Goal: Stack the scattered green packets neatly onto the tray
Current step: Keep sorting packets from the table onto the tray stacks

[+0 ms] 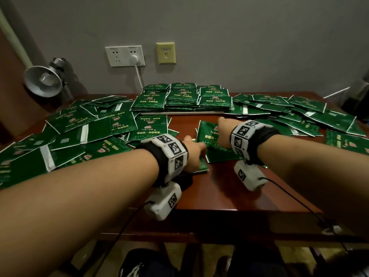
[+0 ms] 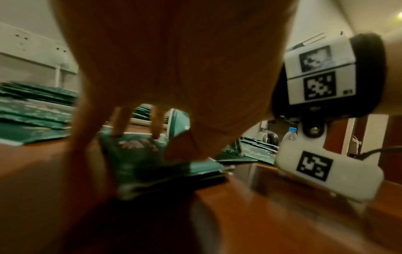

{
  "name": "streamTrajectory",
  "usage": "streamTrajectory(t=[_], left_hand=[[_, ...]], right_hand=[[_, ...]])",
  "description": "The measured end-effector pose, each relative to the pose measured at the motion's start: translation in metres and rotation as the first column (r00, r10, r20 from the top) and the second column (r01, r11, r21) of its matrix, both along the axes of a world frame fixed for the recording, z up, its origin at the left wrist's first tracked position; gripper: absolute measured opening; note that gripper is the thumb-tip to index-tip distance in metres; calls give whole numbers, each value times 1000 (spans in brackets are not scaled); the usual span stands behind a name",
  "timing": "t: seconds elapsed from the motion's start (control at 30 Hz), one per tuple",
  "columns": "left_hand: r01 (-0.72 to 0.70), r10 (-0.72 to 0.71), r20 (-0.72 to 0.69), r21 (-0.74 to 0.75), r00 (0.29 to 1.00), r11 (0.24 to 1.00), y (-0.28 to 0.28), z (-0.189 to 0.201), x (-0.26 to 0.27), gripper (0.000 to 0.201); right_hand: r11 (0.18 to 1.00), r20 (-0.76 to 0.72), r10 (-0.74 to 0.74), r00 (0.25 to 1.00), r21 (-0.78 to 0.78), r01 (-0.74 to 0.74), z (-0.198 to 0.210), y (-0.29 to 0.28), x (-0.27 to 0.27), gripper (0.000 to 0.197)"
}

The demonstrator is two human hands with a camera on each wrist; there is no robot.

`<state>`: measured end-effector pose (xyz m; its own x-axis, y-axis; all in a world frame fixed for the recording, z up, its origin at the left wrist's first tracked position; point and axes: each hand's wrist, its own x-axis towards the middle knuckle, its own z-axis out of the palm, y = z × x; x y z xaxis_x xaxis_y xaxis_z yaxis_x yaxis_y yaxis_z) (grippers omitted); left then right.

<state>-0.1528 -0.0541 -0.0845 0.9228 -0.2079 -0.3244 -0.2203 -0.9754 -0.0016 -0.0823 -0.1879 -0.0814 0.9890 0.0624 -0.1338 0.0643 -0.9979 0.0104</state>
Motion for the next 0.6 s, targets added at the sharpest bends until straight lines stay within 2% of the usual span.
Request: streamTrajectory(t=[0.07,0.13,0.17,0.23,0.27,0.33,0.4,0.47,0.53,0.6], left_hand=[[-7,10,21,-136,1000,991,6,0,1,20],[-110,134,87,-240,987,964,12,-3,1,16],[-152,184,124,-227,975,962,14,-5,2,37],[-242,249,157,-62,956,968,16,-11,-1,92],[-278,272,164,13,948,960,16,-13,-3,109],[-353,344,132,45,930,935,16,-17,-3,120],[-392,392,62,-4,918,920,15,-15,-2,117],[-365,367,17,-87,930,927,16,-8,1,96],[-316,316,-7,-93,949,944,19,-1,3,70],[-286,286,-2,-4,958,958,22,4,0,58]], right_hand=[[1000,-4,1,1000,8,-1,0,1,-2,38],[1000,3,-9,1000,16,9,0,1,-2,40],[1000,2,-10,1000,21,9,1,1,-3,42],[999,3,-12,1000,34,12,1,-1,-5,47],[1000,-16,-10,1000,28,10,1,-2,-7,53],[1000,-96,2,995,-24,-4,3,-4,-8,75],[996,-135,15,991,-84,-26,6,-4,-9,97],[994,-98,42,994,-95,-51,7,-5,-8,103],[996,-58,60,996,-69,-64,7,-7,-9,92],[996,-14,79,997,-39,-79,7,-7,-11,78]])
